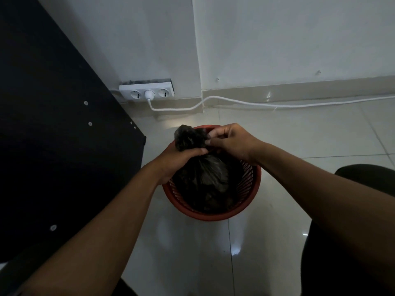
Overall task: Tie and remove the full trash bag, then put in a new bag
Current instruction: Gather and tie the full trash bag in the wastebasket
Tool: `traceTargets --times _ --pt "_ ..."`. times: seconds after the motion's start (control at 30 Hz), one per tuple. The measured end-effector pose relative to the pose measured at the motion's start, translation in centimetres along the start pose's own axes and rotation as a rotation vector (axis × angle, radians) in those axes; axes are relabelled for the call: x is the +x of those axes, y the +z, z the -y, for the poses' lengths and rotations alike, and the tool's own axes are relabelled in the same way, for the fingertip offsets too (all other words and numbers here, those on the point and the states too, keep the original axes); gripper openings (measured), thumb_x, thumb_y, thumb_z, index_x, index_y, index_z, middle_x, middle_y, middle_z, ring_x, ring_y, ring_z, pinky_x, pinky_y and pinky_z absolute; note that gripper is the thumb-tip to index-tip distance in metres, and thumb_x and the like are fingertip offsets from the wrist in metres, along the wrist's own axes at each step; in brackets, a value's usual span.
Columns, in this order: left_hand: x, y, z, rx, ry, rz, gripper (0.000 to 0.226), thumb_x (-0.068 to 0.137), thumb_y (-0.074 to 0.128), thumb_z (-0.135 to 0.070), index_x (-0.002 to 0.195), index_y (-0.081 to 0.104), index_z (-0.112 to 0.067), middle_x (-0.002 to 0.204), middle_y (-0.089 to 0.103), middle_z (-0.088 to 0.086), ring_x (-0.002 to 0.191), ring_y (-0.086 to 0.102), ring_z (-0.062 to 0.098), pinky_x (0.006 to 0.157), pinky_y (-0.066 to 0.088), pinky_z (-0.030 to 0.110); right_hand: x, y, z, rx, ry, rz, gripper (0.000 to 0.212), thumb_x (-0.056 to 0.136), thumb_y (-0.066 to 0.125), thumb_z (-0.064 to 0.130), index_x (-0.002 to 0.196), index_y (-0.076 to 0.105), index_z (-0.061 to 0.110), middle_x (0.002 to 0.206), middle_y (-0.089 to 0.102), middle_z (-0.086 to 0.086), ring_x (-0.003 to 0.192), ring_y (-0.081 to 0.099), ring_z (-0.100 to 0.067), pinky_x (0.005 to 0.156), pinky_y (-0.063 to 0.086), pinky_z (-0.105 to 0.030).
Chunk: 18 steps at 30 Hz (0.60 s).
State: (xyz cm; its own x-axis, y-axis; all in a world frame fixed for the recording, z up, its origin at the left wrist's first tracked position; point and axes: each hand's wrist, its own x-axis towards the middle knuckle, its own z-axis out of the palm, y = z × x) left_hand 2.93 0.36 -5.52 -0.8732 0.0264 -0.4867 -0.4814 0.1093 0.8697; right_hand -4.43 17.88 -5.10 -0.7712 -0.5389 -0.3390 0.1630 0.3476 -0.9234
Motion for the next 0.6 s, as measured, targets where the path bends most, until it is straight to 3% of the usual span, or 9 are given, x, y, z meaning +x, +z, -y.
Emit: traceTargets --times 0.1,0.23,0.37,0.43,0.53,0.6 --pt "-0.2 -0.2 0.2 -0.029 -0.080 -0.021 0.030 0.081 0.072 -0.025 0.109 0.074 -0.012 0.110 0.075 0.009 0.107 0.070 0.024 0.101 0.051 0.038 0.2 0.3 -0.3 -0.012 0.003 -0.005 0.013 0.092 0.067 0.010 0.102 0.075 0.006 0.097 0.074 -0.017 0.083 0.067 -0.022 0.089 0.056 -0.038" --pt "0.0 0.2 -0.2 -0.025 -0.085 -0.056 0.020 0.088 0.057 -0.015 0.087 0.075 -0.007 0.105 0.074 0.017 0.107 0.068 0.034 0.095 0.052 0.038 0.2 0.8 -0.2 0.048 0.054 0.113 0.015 0.094 0.063 0.011 0.090 0.077 0.012 0.090 0.072 -0.012 0.083 0.067 -0.020 0.089 0.055 -0.036" --pt "-0.1 0.1 -0.5 -0.051 -0.087 -0.012 0.021 0.091 0.052 -0.013 0.082 0.071 -0.008 0.099 0.070 0.014 0.099 0.065 0.029 0.090 0.051 0.034 0.2 0.2 -0.7 0.187 0.152 0.145 0.023 0.087 0.072 0.010 0.103 0.071 -0.006 0.103 0.069 -0.022 0.095 0.065 -0.027 0.101 0.051 -0.041" --pt "-0.1 0.0 -0.5 -0.039 -0.087 0.008 0.018 0.089 0.057 -0.015 0.085 0.073 -0.009 0.102 0.072 0.013 0.104 0.067 0.028 0.092 0.051 0.034 0.2 0.2 -1.0 0.205 0.161 0.134 0.024 0.084 0.075 0.010 0.101 0.071 -0.006 0.098 0.069 -0.019 0.093 0.066 -0.025 0.097 0.054 -0.038" --pt "-0.2 -0.3 -0.4 0.032 -0.082 0.046 0.020 0.079 0.069 -0.027 0.092 0.076 -0.014 0.109 0.075 0.008 0.107 0.069 0.022 0.096 0.052 0.032 0.3 0.3 -1.3 0.184 0.154 0.123 0.005 0.085 0.074 0.008 0.082 0.074 0.004 0.082 0.069 -0.011 0.080 0.067 -0.019 0.081 0.058 -0.027" --pt "-0.4 -0.6 -0.3 0.085 -0.070 0.067 0.018 0.089 0.067 -0.027 0.094 0.076 -0.012 0.112 0.074 0.008 0.110 0.067 0.021 0.100 0.050 0.033 0.3 0.6 -1.4 0.136 0.122 0.137 0.011 0.088 0.071 0.009 0.077 0.071 0.007 0.080 0.068 -0.011 0.077 0.065 -0.018 0.078 0.057 -0.026"
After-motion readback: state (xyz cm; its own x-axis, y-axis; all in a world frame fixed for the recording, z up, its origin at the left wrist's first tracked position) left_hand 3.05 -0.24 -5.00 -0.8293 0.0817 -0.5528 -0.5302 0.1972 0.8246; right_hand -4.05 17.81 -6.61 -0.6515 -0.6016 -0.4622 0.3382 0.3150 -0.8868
